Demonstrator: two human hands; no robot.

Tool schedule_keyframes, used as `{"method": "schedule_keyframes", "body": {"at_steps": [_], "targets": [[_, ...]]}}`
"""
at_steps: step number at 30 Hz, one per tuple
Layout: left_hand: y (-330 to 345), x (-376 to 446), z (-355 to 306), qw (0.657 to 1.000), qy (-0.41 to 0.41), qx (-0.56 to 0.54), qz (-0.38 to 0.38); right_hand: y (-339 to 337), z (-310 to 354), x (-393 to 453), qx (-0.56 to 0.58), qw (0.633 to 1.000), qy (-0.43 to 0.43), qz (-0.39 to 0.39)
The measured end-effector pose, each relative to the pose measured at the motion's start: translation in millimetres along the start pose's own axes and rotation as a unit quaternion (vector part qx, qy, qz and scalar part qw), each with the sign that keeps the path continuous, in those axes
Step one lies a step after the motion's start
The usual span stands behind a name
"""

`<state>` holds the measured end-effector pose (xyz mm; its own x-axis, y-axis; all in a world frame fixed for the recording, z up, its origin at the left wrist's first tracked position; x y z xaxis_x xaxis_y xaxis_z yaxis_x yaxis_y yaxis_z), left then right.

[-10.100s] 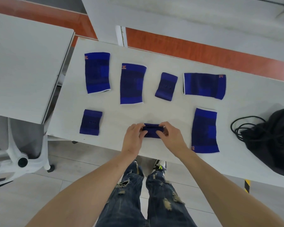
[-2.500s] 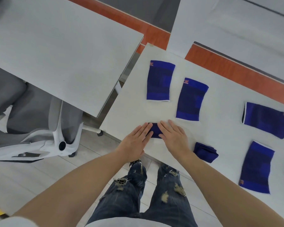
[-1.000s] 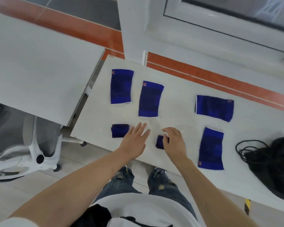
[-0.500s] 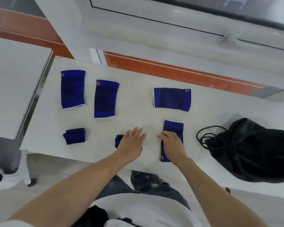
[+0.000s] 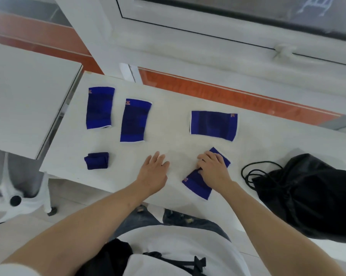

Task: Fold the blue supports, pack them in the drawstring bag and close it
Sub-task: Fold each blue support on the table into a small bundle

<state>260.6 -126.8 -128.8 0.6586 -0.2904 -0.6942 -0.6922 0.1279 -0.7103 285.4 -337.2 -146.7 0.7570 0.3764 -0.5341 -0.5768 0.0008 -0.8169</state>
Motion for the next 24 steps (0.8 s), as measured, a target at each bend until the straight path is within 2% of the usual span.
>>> {"method": "schedule_keyframes", "body": {"at_steps": [3, 6, 8, 11, 13, 15, 19, 24], "targets": [[-11.3, 1.7, 3.6, 0.998, 0.004, -0.055, -0.008, -35.5, -8.3, -5.2, 0.095, 0.994, 0.025, -0.049], [-25.9, 1.1, 0.9, 0.977, -0.003, -0.212, -0.001, -64.7, -11.5, -14.7, 0.189, 0.977, 0.026, -0.093], [-30.7, -1.1, 1.2, 0.96, -0.026, -0.28, 0.005, -76.4, -9.1, -18.3, 0.293, 0.951, 0.027, -0.098], [-32.2, -7.2, 7.8, 0.945, -0.051, -0.324, 0.014, -88.8, 5.2, -17.4, 0.406, 0.909, 0.029, -0.093], [-33.2, -13.2, 15.0, 0.909, -0.068, -0.41, 0.014, -94.6, 21.0, -10.2, 0.449, 0.889, 0.027, -0.09], [-37.3, -19.6, 24.3, 0.858, -0.083, -0.506, 0.004, -99.6, 39.5, -0.9, 0.488, 0.868, 0.025, -0.089], [-37.4, -33.3, 46.8, 0.713, -0.045, -0.699, -0.039, -107.4, 79.0, 20.5, 0.538, 0.839, 0.012, -0.076], [-38.8, -40.0, 94.3, 0.69, -0.049, -0.718, -0.082, -110.5, 114.9, 53.4, 0.562, 0.824, 0.023, -0.066]]}}
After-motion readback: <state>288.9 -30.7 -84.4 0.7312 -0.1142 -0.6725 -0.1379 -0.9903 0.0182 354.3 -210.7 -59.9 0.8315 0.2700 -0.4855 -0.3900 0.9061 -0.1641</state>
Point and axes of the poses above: each hand's wrist, its own x-axis towards the middle knuckle, its own y-axis out of the palm, z = x × y, the point moved 7 cm from there along x, towards the middle knuckle, and after that the axes turned 13 degrees about z, right-handed, at the moved point
